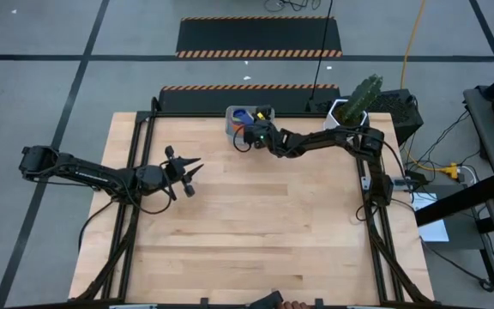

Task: Nest measuring cups in basket
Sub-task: Put the nested measuring cups into the gray bin

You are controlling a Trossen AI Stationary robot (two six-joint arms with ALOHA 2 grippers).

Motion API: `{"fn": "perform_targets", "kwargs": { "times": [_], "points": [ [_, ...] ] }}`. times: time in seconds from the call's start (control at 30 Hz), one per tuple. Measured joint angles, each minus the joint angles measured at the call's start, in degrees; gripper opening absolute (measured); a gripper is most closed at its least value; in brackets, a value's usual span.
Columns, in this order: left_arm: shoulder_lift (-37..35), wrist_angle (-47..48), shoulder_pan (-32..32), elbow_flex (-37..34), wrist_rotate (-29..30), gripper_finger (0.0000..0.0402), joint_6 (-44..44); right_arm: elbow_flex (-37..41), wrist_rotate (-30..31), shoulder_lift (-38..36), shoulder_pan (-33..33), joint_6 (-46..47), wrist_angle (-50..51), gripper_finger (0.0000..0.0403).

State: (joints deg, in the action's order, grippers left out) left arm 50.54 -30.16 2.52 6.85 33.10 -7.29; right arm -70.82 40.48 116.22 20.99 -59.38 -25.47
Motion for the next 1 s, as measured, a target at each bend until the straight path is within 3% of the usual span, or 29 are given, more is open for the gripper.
{"fn": "perform_targets", "kwargs": {
  "times": [0.5,0.83,1.0],
  "points": [
    [0.0,0.0,0.0,0.0,0.0,0.0106,-0.6,0.0,2.9,0.1,-2.1,0.0,2.0,0.0022],
    [0.0,-0.5,0.0,0.0,0.0,0.0106,-1.0,0.1,6.0,4.9,-1.8,-4.4,-3.2,0.0023],
    [0.0,-0.5,0.0,0.0,0.0,0.0106,-1.4,0.1,5.9,4.9,-1.9,-6.0,-2.6,0.0043]
  ]
}}
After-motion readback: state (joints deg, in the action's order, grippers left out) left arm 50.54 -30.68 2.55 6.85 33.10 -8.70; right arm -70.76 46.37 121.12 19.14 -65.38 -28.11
